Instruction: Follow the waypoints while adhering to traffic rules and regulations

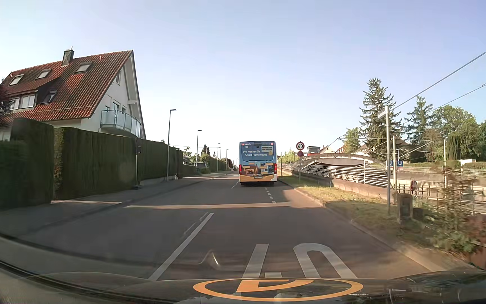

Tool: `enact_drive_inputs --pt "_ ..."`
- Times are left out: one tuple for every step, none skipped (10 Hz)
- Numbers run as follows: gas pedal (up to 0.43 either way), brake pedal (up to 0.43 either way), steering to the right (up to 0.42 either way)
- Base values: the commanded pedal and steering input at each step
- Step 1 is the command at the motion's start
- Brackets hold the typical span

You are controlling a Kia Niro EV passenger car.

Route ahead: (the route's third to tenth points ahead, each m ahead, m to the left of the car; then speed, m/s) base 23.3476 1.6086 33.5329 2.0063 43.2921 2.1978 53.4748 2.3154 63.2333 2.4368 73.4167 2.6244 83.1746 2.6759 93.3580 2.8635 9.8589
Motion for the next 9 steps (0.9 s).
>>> enact_drive_inputs --pt "0.197 0.000 -0.012" --pt "0.209 0.000 -0.013" --pt "0.209 0.000 -0.013" --pt "0.220 0.000 -0.012" --pt "0.220 0.000 -0.012" --pt "0.220 0.000 -0.012" --pt "0.220 0.000 -0.012" --pt "0.220 0.000 -0.010" --pt "0.220 0.000 -0.009"
